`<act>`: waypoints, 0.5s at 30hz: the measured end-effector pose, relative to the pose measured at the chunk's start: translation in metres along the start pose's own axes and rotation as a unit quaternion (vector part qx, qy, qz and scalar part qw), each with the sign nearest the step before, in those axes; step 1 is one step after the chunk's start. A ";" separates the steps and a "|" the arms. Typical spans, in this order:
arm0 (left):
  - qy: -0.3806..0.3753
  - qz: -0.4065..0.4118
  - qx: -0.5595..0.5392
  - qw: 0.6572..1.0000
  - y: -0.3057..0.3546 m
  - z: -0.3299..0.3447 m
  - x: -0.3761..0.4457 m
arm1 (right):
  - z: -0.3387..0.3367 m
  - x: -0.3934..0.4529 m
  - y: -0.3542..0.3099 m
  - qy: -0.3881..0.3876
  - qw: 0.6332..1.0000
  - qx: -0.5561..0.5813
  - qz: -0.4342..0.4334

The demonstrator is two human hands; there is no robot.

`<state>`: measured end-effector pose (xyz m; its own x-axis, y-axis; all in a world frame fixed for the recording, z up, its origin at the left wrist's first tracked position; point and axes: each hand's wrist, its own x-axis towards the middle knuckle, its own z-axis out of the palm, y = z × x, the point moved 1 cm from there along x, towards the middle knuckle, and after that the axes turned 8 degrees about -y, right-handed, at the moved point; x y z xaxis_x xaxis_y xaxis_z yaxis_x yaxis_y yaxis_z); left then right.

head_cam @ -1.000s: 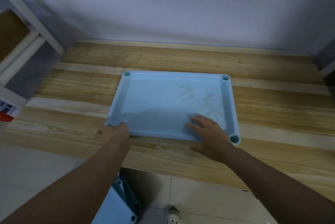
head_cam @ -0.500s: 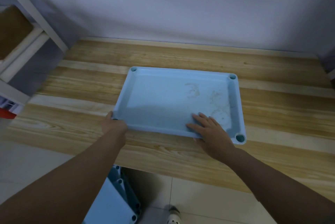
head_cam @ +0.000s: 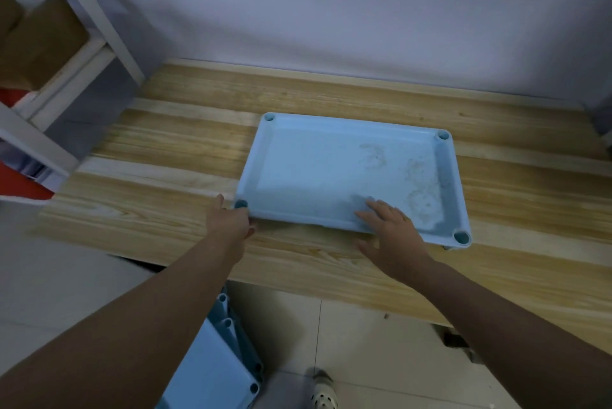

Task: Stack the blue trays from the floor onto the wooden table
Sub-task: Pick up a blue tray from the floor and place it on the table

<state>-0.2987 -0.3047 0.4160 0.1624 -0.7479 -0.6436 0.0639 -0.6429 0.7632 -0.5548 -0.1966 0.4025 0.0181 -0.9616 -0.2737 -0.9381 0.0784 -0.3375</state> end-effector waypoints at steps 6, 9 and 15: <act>-0.015 0.006 -0.025 1.000 0.004 -0.064 -0.017 | 0.012 -0.019 -0.065 0.046 0.999 0.006 0.010; -0.045 -0.007 -0.020 0.999 0.002 -0.115 -0.020 | 0.025 -0.034 -0.111 0.074 0.997 0.019 0.012; -0.072 -0.008 0.020 0.997 -0.015 -0.232 -0.021 | 0.074 -0.067 -0.217 0.129 0.990 0.055 0.027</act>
<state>-0.0742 -0.2412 0.4316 0.0186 -0.7513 -0.6597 0.0250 -0.6593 0.7515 -0.3263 -0.1297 0.4272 -0.1336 -0.9892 -0.0604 -0.8916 0.1466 -0.4285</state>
